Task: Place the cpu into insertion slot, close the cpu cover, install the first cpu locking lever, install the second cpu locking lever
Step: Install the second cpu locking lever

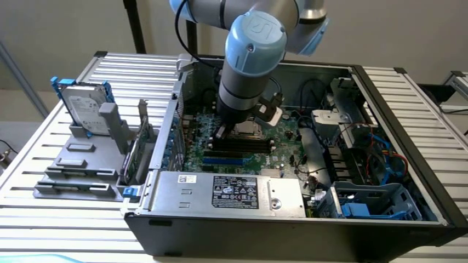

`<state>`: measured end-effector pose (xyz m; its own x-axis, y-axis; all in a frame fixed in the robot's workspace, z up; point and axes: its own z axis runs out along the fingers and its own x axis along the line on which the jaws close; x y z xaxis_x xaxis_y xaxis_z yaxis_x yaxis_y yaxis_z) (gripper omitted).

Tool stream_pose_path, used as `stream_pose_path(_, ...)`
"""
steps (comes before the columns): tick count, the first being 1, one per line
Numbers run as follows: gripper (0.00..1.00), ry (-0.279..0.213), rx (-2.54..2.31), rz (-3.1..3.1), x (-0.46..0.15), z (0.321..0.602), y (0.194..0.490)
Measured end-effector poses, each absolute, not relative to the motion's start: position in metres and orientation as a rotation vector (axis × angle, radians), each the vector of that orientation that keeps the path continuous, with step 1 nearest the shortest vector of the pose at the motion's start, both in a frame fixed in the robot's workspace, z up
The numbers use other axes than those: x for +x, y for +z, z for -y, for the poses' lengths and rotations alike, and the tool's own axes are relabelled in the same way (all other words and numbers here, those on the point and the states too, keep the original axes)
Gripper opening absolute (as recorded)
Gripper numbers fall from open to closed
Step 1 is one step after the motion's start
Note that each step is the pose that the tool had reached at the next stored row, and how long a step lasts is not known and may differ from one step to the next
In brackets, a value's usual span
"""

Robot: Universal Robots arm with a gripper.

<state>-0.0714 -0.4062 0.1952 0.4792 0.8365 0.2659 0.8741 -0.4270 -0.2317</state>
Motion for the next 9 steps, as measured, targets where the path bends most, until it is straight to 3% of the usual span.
stream_pose_path(9, 0.11, -0.151, -2.408, 1.450, -0.0716, 0.4056, 0.1921)
